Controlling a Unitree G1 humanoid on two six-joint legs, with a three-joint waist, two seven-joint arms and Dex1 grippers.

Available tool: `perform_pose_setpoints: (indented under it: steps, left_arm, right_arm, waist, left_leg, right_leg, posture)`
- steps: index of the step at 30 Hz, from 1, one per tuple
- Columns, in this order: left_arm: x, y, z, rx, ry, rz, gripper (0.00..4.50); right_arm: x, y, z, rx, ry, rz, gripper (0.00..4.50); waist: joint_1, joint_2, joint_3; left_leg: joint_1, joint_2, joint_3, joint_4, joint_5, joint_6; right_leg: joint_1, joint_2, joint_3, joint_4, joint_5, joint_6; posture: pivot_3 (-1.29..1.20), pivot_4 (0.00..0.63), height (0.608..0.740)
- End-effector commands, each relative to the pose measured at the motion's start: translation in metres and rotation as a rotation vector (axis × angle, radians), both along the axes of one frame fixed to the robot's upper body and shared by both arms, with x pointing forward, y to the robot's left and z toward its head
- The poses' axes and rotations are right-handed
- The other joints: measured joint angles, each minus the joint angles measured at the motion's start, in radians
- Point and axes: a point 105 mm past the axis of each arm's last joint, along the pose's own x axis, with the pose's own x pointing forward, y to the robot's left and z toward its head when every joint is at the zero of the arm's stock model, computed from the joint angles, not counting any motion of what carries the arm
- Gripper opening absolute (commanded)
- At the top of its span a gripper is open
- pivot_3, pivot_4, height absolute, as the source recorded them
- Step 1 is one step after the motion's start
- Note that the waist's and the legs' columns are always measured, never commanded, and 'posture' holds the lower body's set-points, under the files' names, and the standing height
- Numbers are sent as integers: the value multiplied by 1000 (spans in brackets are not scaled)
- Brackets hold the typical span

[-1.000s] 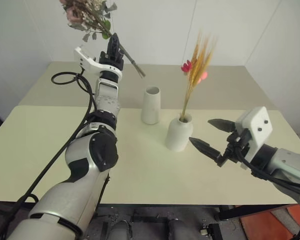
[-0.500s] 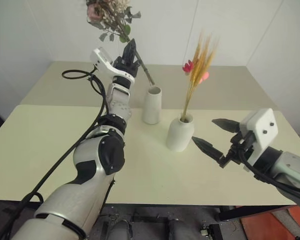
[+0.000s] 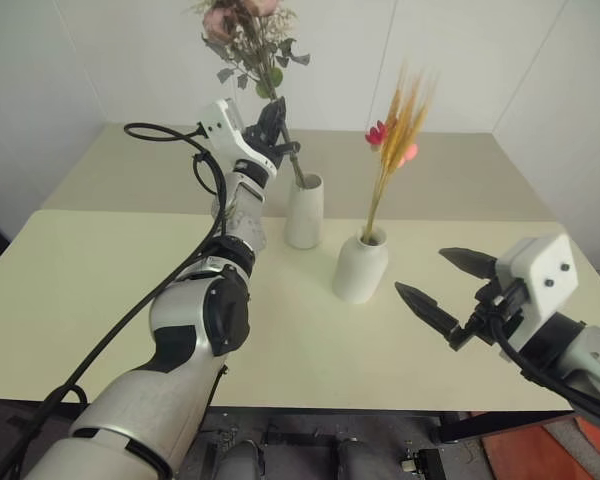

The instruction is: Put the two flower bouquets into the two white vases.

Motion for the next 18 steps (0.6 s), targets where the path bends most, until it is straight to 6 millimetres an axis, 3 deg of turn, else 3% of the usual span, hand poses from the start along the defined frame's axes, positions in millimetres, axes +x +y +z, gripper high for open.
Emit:
perform_pose_setpoints:
  steps: [1, 6, 9, 18]
  left_arm:
    - [-1, -1, 14, -25, -24, -6, 90]
    - [2, 12, 22, -201, 20, -14, 90]
    - [4, 16, 23, -178, 29, 30, 90]
    - [15, 27, 3, -303, 193, 139, 90]
  right_arm:
    - [-5, -1, 11, 4, -72, -20, 4500]
    - [-5, -2, 9, 6, -70, -33, 4500]
    - [-5, -1, 8, 9, -67, -33, 4500]
    - [-4, -1, 7, 9, -68, -41, 4500]
  waist:
    - [0, 0, 0]
    - [-2, 0, 0]
    - [-1, 0, 0]
    - [-1, 0, 0]
  left_leg:
    - [0, 0, 0, 0, 0, 0]
    - [0, 0, 0, 0, 0, 0]
    - [0, 0, 0, 0, 0, 0]
    - [0, 0, 0, 0, 0, 0]
  right_leg:
    - [0, 0, 0, 0, 0, 0]
    - [0, 0, 0, 0, 0, 0]
    - [0, 0, 0, 0, 0, 0]
    - [0, 0, 0, 0, 0, 0]
  posture:
    - [0, 150, 740]
    - [0, 150, 740]
    - [0, 150, 740]
    - [0, 150, 740]
